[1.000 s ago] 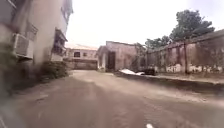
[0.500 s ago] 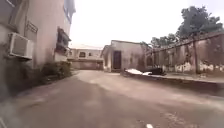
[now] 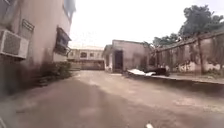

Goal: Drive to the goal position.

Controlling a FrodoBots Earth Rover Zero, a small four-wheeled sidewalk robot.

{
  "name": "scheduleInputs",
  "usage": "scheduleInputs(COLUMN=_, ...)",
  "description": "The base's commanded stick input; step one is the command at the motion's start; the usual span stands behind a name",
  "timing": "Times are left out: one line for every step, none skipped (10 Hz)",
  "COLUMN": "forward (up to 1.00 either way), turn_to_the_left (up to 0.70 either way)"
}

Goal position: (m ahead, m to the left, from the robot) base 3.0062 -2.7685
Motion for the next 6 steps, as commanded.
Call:
scheduleInputs(forward=0.7, turn_to_the_left=0.0)
scheduleInputs(forward=0.7, turn_to_the_left=0.0)
scheduleInputs(forward=0.7, turn_to_the_left=0.0)
scheduleInputs(forward=0.7, turn_to_the_left=0.0)
scheduleInputs(forward=0.7, turn_to_the_left=0.0)
scheduleInputs(forward=0.7, turn_to_the_left=0.0)
